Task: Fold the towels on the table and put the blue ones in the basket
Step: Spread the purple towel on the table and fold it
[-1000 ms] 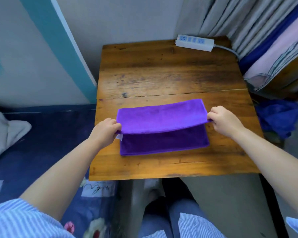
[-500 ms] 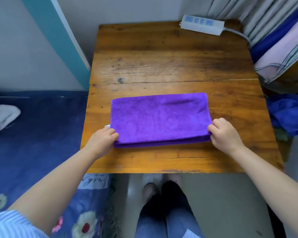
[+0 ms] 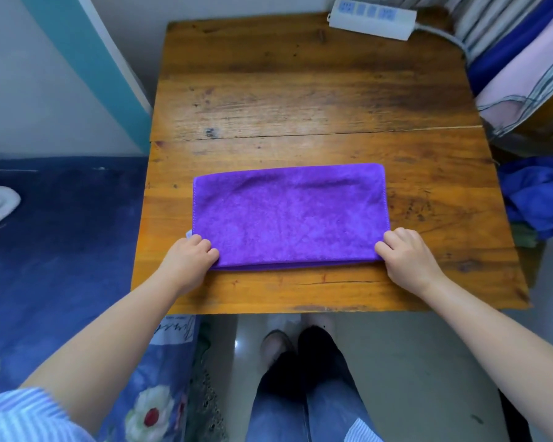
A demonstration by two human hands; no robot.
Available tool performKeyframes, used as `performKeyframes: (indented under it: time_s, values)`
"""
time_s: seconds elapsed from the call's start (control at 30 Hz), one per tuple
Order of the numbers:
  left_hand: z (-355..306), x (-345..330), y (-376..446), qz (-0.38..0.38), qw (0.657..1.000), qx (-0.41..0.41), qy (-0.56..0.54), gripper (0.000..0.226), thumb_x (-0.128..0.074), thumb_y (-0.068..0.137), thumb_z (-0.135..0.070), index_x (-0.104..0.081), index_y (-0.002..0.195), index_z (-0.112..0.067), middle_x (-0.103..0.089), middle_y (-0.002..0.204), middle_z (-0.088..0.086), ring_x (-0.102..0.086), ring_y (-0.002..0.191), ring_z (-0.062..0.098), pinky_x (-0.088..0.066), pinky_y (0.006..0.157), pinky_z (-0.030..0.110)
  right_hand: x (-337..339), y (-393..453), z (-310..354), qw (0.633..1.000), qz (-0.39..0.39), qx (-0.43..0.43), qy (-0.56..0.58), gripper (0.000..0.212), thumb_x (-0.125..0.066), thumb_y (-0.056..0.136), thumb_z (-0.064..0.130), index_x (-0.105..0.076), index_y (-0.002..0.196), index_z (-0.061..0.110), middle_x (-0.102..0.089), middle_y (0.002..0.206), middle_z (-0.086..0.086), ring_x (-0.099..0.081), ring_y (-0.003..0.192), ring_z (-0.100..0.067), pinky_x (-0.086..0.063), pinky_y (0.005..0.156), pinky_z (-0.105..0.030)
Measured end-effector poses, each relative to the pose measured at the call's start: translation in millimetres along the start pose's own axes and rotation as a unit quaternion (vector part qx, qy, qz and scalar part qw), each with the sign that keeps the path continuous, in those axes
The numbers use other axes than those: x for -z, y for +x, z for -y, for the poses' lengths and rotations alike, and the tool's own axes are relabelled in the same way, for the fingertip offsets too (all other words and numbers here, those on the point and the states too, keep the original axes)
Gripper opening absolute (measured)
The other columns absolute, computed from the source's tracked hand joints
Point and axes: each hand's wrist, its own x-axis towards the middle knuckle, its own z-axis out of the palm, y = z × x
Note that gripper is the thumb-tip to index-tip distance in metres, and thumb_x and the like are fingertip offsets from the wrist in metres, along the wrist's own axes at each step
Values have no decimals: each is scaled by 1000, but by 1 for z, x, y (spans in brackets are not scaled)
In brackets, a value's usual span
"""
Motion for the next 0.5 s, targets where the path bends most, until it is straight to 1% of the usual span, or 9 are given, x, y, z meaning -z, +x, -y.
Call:
performKeyframes:
  time_s: [0.07, 0.17, 0.2, 0.3, 0.33, 0.4, 0.43, 0.47, 0.5]
  values:
    - [-4, 7, -1, -44, 999, 11, 3, 27, -65, 74, -15, -59, 100, -12, -62, 100, 7, -58, 93, 24, -45, 68, 27, 1, 1, 1, 1000, 17, -1, -12, 26, -30, 59, 1, -54, 50, 5, -50, 50, -11, -51, 44, -28, -41, 43, -27]
    - [-9, 9, -6, 59, 997, 41, -7, 31, -48, 84, -15, -47, 115, -14, -52, 118, 4, -48, 111, 23, -40, 80, 28, 8, 2, 4, 999, 45, -3, -28, 29, -27, 57, 5, -55, 50, 6, -52, 51, -10, -53, 46, -29, -42, 43, -27]
    - [-9, 11, -5, 83, 996, 44, -6, 32, -46, 85, -15, -46, 117, -15, -51, 120, 4, -47, 113, 23, -40, 82, 28, 12, 3, 5, 998, 53, -8, -27, 29, -27, 57, 7, -55, 49, 6, -52, 51, -10, -54, 46, -29, -41, 43, -27]
    - [-9, 31, 4, 99, 993, 58, -40, 29, -44, 85, -13, -50, 114, -13, -54, 117, 5, -52, 110, 24, -42, 75, 29, 23, 20, 12, 999, 32, -21, -8, 26, -32, 59, 12, -53, 47, 3, -53, 53, -13, -55, 48, -31, -40, 42, -27]
    - [-11, 40, 11, 83, 992, 68, -62, 27, -43, 85, -11, -51, 111, -12, -55, 114, 6, -52, 108, 25, -41, 71, 30, 25, 31, 16, 1000, 16, -25, 7, 25, -34, 59, 12, -54, 48, 2, -54, 55, -14, -56, 50, -31, -42, 43, -28]
    - [-18, 55, 29, 2, 987, 93, -130, 22, -41, 85, -8, -50, 106, -8, -53, 111, 9, -48, 106, 28, -39, 68, 33, 25, 57, 28, 998, -15, -41, 42, 24, -38, 60, 7, -59, 54, -2, -61, 64, -19, -63, 61, -36, -49, 50, -33]
    - [-21, 62, 40, -46, 978, 110, -171, 22, -41, 86, -7, -50, 106, -6, -52, 112, 11, -46, 107, 29, -39, 68, 35, 23, 71, 36, 997, -29, -53, 56, 22, -42, 60, 2, -64, 62, -4, -66, 73, -23, -66, 71, -40, -53, 57, -39]
    - [-25, 66, 52, -90, 964, 127, -216, 24, -41, 86, -7, -49, 109, -4, -50, 116, 13, -45, 109, 29, -40, 71, 37, 18, 86, 43, 994, -34, -68, 73, 24, -48, 61, -3, -68, 73, -6, -68, 87, -26, -65, 87, -45, -54, 70, -47]
    - [-28, 69, 64, -133, 944, 147, -264, 29, -41, 87, -6, -49, 114, -2, -48, 122, 15, -43, 114, 29, -41, 77, 40, 12, 100, 50, 992, -19, -87, 92, 31, -50, 66, -5, -68, 91, -7, -65, 106, -28, -58, 106, -47, -47, 87, -52]
